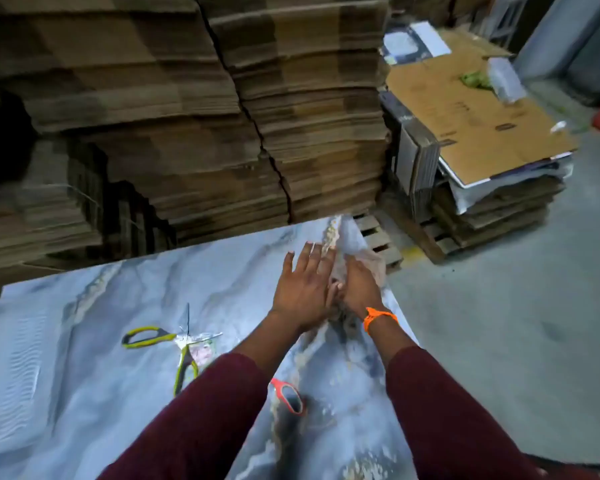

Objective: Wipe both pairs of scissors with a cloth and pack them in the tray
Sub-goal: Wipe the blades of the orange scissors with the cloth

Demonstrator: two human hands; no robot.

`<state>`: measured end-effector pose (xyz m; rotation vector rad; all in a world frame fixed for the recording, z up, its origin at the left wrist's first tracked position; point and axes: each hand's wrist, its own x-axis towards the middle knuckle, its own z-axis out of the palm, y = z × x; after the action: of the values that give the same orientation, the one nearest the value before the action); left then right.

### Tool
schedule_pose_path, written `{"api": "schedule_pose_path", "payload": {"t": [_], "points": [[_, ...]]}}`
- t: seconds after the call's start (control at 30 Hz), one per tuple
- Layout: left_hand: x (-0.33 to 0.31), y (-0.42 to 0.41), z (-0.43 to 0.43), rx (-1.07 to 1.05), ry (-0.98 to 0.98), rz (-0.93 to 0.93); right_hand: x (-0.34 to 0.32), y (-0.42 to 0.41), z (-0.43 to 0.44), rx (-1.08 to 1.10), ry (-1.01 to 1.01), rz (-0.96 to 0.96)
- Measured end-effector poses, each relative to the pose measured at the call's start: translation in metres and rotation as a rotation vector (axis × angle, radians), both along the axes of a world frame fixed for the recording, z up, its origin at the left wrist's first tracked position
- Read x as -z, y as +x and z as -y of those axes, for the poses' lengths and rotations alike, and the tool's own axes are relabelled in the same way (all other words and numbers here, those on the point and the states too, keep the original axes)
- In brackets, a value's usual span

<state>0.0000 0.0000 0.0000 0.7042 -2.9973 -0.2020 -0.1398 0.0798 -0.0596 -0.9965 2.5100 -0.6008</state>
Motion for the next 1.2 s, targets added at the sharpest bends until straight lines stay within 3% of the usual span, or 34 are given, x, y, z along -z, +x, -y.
{"api": "schedule_pose_path", "payload": {"t": [0.1, 0.17, 0.27, 0.33, 0.5, 0.57, 0.67, 0.87, 1.07, 1.2], "points": [[0.041, 0.019, -0.001, -0.049, 0.075, 0.078, 0.032, 0.005, 0.011, 0.164, 0.106, 0.108], [0.056, 0.045, -0.003, -0.145, 0.145, 0.147, 0.050, 0.008, 0.016, 0.231, 0.132, 0.012], [0.067, 0.082, -0.011, -0.329, 0.331, 0.264, 0.063, 0.008, 0.020, 0.142, 0.208, -0.195], [0.078, 0.115, -0.026, -0.485, 0.467, 0.344, 0.066, 0.012, 0.016, 0.116, 0.219, -0.228], [0.101, 0.166, -0.070, -0.974, 0.933, 0.243, 0.057, 0.032, -0.019, 0.265, 0.014, -0.206], [0.108, 0.167, -0.075, -1.129, 1.012, 0.201, 0.053, 0.039, -0.041, 0.284, -0.101, -0.231], [0.116, 0.166, -0.072, -1.199, 1.008, 0.129, 0.038, 0.056, -0.067, 0.209, -0.225, -0.239], [0.125, 0.167, -0.064, -1.092, 0.891, 0.105, 0.036, 0.083, -0.092, 0.190, -0.370, -0.188], [0.157, 0.187, -0.038, -0.847, 0.603, 0.200, 0.073, 0.074, -0.119, 0.056, -0.379, -0.269], [0.166, 0.188, -0.037, -0.681, 0.319, 0.136, 0.094, 0.065, -0.137, -0.147, -0.332, -0.275]]}}
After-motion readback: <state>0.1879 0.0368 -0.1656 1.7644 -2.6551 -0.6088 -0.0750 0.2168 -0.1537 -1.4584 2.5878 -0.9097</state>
